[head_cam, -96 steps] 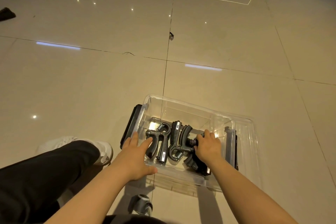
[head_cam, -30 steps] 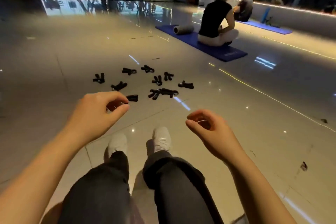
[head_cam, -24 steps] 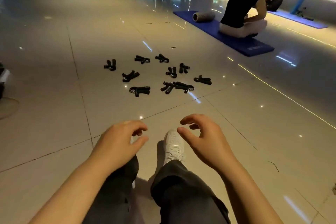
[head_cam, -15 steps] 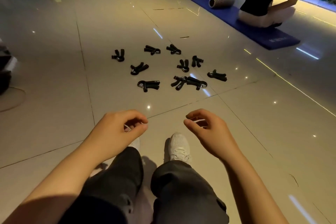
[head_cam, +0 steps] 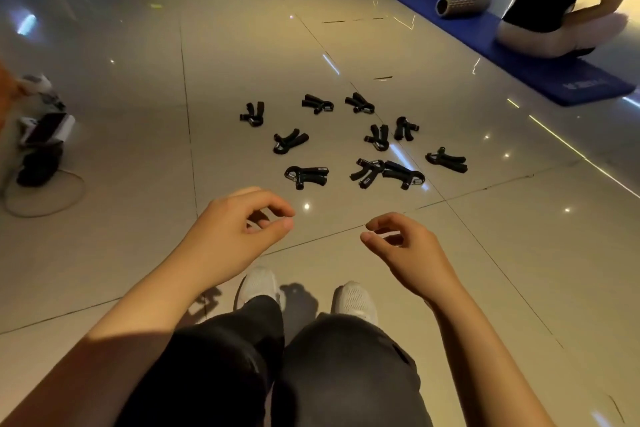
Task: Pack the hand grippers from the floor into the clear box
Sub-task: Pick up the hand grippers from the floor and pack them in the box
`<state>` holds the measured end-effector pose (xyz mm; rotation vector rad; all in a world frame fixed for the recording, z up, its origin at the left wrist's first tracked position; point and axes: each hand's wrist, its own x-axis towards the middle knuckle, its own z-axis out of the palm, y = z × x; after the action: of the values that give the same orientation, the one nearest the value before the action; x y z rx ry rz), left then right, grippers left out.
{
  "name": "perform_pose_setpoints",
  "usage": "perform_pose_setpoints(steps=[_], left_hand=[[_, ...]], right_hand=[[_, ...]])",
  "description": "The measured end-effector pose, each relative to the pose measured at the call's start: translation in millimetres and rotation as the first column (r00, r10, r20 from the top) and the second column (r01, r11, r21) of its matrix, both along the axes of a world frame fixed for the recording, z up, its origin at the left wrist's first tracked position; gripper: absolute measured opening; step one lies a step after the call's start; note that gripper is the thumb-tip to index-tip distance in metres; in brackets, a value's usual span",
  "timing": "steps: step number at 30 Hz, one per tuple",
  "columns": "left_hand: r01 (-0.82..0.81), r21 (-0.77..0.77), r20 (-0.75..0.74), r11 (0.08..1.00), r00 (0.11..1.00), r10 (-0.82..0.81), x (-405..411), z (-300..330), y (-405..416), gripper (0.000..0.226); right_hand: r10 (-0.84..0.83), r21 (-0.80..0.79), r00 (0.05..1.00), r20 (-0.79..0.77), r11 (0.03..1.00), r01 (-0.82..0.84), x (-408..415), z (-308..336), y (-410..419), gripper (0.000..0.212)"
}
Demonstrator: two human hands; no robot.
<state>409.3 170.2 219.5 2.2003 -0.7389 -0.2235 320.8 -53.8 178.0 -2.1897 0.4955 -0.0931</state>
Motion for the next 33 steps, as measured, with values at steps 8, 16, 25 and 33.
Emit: perform_pose_setpoints(steps=[8,16,25,33], left_hand=[[-0.023,0.131,0.146,0.991,0.989,0.004,61.7,0.3,-1.5,0.013],[-0.144,0.105,0.364,0.984,0.927,0.097,116.7,7.6,-9.0,0.013],[0.010,0.238,0.213,0.971,0.975,-0.062,169.1,-22.8,-69.8,0.007],[0.187,0.534,0.177,0.825,0.929,-0.325,271.7,-43.0,-139.4,0.037]], right_hand=[[0.044,-0.172,0.999,-0.005,0.984,-0.044,53.8,39.7,-11.3,0.028],[0.072,-0.243,0.991,0.114,0.969,-0.042,101.1,79.2,-32.2,0.032],[-0.012,-0.221,0.999,0.044,0.975,0.021,147.8,35.4,-118.4,0.031],[0.010,-0.251,0.972,-0.234,0.965,-0.071,209.5,-33.5,-191.1,0.042]])
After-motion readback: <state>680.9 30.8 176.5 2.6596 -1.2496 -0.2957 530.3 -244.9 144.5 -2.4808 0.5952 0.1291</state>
